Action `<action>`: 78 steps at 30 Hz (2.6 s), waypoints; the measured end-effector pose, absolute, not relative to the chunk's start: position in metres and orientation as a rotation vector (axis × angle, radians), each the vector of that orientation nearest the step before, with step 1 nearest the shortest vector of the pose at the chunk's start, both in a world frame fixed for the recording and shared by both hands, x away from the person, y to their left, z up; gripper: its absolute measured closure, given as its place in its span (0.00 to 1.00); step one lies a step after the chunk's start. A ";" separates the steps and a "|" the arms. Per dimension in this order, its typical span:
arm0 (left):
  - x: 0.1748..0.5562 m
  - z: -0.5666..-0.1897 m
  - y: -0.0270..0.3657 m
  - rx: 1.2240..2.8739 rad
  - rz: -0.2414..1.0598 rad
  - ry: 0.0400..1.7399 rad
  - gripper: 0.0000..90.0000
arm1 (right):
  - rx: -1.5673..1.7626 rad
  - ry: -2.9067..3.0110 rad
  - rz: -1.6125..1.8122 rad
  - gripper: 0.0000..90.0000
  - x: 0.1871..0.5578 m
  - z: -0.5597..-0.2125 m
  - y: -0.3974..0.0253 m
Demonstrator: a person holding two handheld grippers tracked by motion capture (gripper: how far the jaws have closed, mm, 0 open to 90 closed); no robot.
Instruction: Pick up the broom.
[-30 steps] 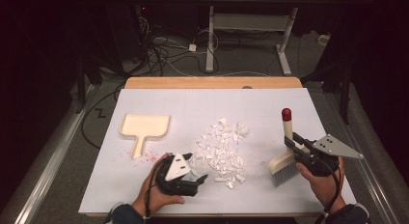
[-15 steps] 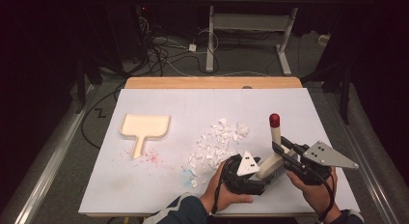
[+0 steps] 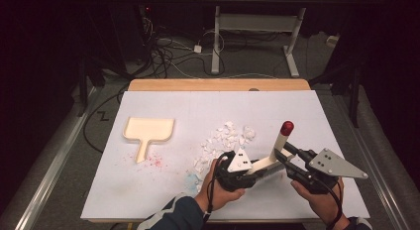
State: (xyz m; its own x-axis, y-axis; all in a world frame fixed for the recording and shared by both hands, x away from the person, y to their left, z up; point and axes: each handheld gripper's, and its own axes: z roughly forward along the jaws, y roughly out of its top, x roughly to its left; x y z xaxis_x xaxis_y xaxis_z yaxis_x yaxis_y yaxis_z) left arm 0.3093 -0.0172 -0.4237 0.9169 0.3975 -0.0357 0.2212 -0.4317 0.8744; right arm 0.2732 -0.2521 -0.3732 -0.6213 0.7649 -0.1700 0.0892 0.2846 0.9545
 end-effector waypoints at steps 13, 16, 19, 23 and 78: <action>0.306 -0.406 0.048 2.123 0.240 0.287 0.72 | 0.571 2.255 1.323 0.46 0.291 -0.384 -0.249; 0.302 -0.403 0.055 2.128 0.239 0.258 0.72 | 0.515 2.336 1.306 0.43 0.292 -0.383 -0.238; 0.301 -0.402 0.059 2.128 0.228 0.251 0.72 | 0.469 2.403 1.304 0.43 0.296 -0.386 -0.227; 0.299 -0.402 0.066 2.136 0.203 0.223 0.72 | 0.414 2.451 1.317 0.44 0.304 -0.392 -0.215; 0.264 -0.462 0.208 2.127 0.730 0.782 0.18 | 0.616 2.339 1.207 0.75 0.348 -0.374 -0.247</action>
